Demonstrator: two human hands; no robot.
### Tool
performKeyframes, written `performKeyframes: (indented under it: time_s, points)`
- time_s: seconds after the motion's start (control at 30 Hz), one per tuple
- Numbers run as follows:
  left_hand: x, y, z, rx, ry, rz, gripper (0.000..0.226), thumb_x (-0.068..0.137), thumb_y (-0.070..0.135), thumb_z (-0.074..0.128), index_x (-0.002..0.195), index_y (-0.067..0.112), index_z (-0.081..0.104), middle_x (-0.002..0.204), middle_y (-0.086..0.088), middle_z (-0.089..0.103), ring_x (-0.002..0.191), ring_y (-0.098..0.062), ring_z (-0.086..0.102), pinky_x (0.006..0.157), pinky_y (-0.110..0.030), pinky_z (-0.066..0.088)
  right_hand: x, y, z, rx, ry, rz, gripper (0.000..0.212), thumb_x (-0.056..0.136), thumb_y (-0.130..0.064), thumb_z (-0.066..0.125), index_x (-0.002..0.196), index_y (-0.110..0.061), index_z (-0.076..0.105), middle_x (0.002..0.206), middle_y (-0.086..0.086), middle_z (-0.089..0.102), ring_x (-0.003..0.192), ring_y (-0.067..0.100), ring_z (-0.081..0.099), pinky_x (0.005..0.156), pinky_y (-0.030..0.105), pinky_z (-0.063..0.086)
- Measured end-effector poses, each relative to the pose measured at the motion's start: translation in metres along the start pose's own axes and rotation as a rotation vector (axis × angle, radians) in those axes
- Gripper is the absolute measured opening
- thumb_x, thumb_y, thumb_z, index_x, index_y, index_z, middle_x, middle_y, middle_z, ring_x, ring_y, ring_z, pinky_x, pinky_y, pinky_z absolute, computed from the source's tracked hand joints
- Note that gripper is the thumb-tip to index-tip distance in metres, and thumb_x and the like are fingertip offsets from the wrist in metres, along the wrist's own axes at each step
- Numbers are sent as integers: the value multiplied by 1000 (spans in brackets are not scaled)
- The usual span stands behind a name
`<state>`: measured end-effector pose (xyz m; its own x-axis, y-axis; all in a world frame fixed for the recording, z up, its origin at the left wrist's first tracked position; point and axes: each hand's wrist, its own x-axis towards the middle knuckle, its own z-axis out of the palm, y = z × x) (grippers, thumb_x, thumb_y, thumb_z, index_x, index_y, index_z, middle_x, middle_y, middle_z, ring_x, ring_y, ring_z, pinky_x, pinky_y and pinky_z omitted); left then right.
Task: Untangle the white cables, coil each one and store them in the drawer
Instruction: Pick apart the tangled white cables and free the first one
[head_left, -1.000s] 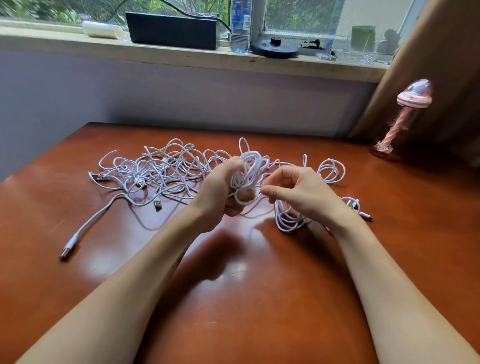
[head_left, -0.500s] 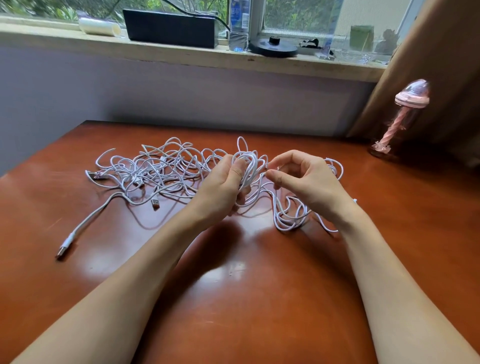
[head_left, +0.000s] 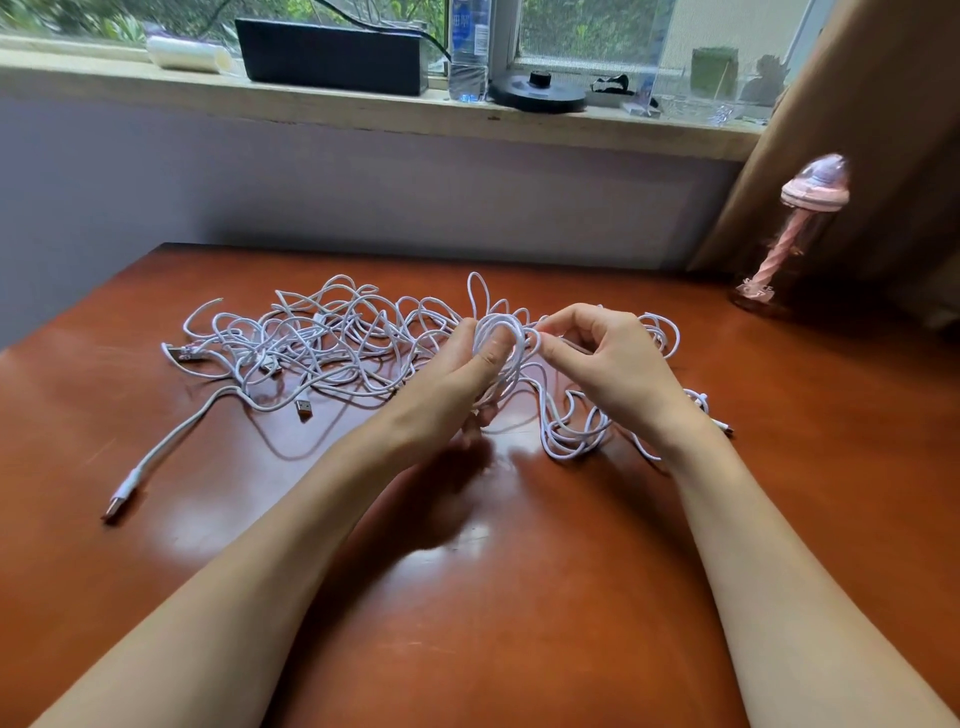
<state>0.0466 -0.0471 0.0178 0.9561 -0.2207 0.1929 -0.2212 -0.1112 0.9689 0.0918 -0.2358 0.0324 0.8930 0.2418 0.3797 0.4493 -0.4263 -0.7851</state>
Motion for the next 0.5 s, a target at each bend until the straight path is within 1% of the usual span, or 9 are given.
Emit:
performKeyframes:
  time_s: [0.07, 0.1, 0.13, 0.17, 0.23, 0.27, 0.33, 0.43, 0.5]
  points:
    - [2, -2, -2, -62, -18, -50, 49, 101, 47, 50, 122, 4, 42, 90, -7, 44, 69, -20, 41, 53, -22, 38, 0, 0, -1, -9, 12, -5, 4, 92, -20, 74, 92, -15, 74, 57, -16, 53, 55, -1, 41, 56, 14, 36]
    - [3, -2, -3, -79, -17, -70, 43, 103, 42, 50, 122, 4, 41, 89, -6, 45, 65, -16, 44, 51, -19, 38, 0, -1, -1, -15, 12, -6, 4, 92, -19, 74, 91, -15, 74, 58, -15, 52, 55, 0, 40, 55, 14, 35]
    - [3, -1, -3, -81, -16, -85, 41, 101, 41, 49, 121, 6, 42, 89, -5, 46, 62, -13, 46, 48, -20, 38, -1, -1, 0, -18, 11, -8, 4, 92, -19, 75, 91, -15, 75, 59, -14, 52, 54, 0, 40, 55, 14, 35]
    - [4, -2, -4, -62, -19, -85, 45, 96, 45, 49, 121, 7, 42, 89, -5, 47, 63, -12, 46, 49, -25, 36, -1, -1, 0, -18, 11, -11, 4, 91, -19, 75, 91, -15, 75, 58, -14, 52, 54, 0, 40, 55, 14, 35]
    - [3, -2, -5, 29, -22, -60, 50, 92, 54, 44, 118, 11, 44, 91, -4, 49, 69, -12, 44, 56, -33, 35, 0, 0, 1, -17, 12, -12, 4, 91, -19, 75, 91, -15, 75, 58, -14, 54, 54, 0, 41, 55, 14, 36]
    - [3, -2, -5, 84, -8, -43, 44, 98, 54, 41, 115, 13, 45, 90, 2, 51, 70, -10, 45, 60, -35, 37, 0, 0, 1, -14, 12, -12, 4, 90, -20, 76, 90, -16, 75, 59, -14, 56, 55, 0, 42, 56, 15, 37]
    - [2, -4, -5, 206, 45, 10, 29, 108, 45, 35, 107, 19, 49, 82, 19, 52, 66, 1, 47, 65, -32, 39, 0, 0, 0, 8, 8, -13, 5, 90, -20, 77, 90, -16, 75, 63, -11, 61, 58, 1, 45, 58, 17, 39]
    - [3, -5, -2, 304, 110, 120, 24, 110, 38, 35, 91, 27, 46, 72, 17, 51, 60, -1, 46, 60, -33, 38, 0, -2, -1, 44, 2, -14, 3, 90, -20, 77, 91, -17, 76, 75, 7, 72, 67, 6, 53, 64, 24, 45]
    - [5, -7, -2, 341, 142, 168, 25, 110, 37, 35, 88, 28, 42, 72, 15, 49, 63, -3, 45, 65, -37, 39, 1, -3, -1, 62, 3, -15, 3, 90, -18, 77, 92, -16, 77, 79, 6, 74, 68, 4, 57, 66, 23, 47]
